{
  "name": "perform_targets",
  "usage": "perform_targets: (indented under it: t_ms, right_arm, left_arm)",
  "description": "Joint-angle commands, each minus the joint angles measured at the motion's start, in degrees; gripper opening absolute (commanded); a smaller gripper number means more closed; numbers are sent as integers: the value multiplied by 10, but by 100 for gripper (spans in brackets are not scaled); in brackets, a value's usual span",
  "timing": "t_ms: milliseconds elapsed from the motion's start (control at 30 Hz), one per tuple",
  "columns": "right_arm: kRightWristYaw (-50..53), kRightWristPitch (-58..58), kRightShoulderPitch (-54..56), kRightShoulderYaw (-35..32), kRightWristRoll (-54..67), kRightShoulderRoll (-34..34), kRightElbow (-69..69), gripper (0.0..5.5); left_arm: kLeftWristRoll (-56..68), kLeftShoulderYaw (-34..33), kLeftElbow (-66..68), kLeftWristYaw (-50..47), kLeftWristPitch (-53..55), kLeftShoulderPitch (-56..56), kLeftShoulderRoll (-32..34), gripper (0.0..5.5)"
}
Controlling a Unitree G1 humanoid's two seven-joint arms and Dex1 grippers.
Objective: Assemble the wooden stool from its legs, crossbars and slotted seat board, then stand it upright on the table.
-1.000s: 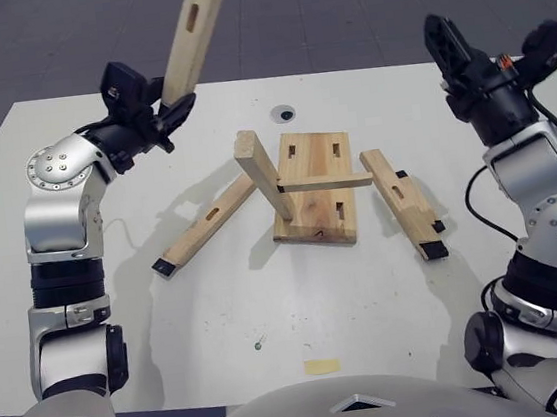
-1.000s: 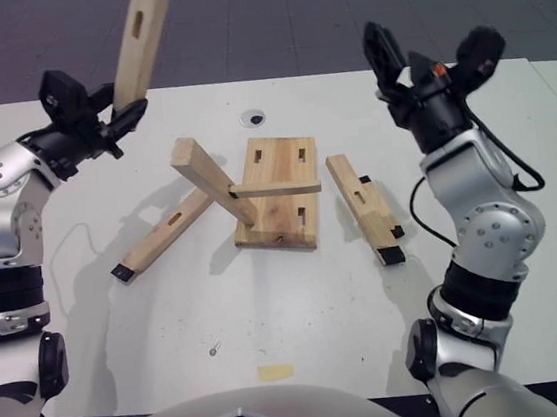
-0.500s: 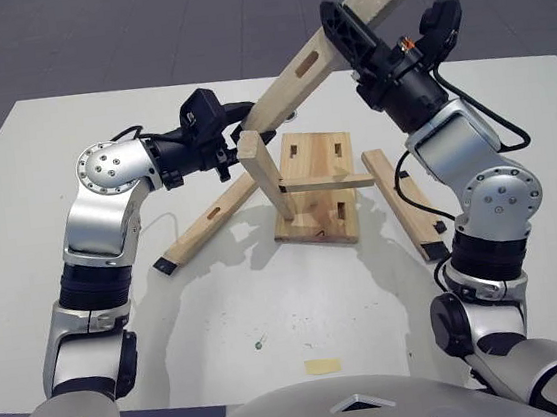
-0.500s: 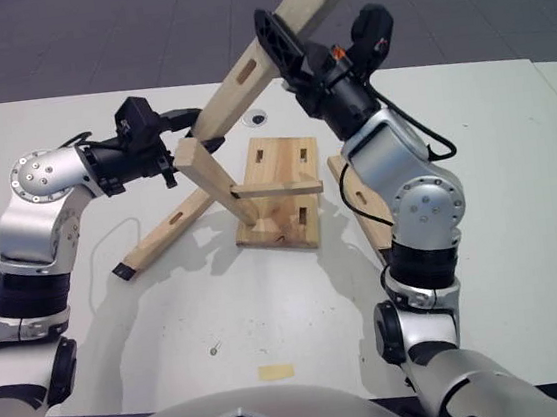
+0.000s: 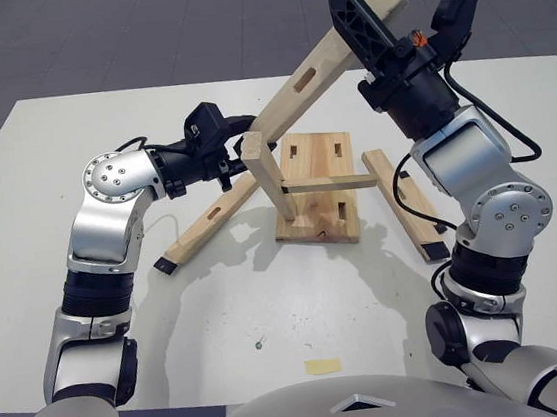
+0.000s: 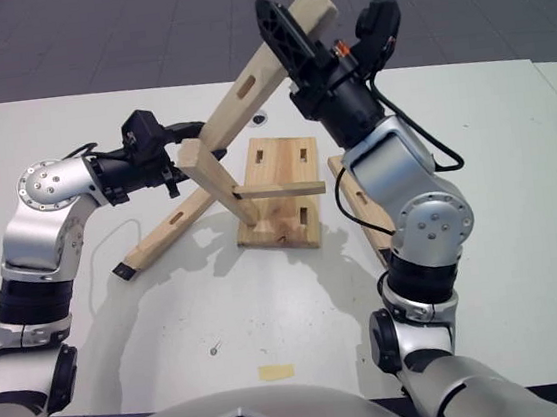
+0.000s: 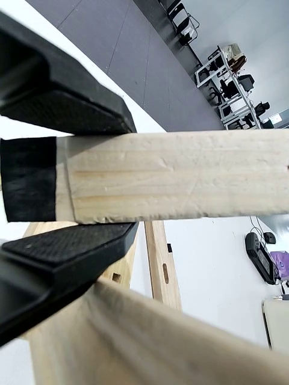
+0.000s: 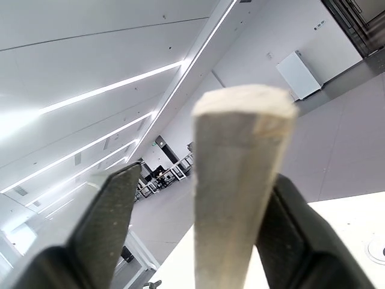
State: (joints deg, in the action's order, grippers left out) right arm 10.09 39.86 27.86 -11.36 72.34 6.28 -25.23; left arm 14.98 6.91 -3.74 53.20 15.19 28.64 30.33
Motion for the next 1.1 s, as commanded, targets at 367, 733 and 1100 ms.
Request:
perform_targets:
  t_ms: [367, 733, 1100]
  right_arm:
    - [52, -16, -16, 9, -13, -10, 3, 103]
    - [67, -80, -9, -32, -58, -11, 21, 100]
    - [22, -88, -66, -157, -103, 126, 41, 100]
  left_arm:
    - [6, 2, -13, 5, 13, 4, 1, 204]
    - [27, -65, 77, -20, 23, 32, 12, 328]
    - [313, -198, 37, 107, 332, 33, 101, 522]
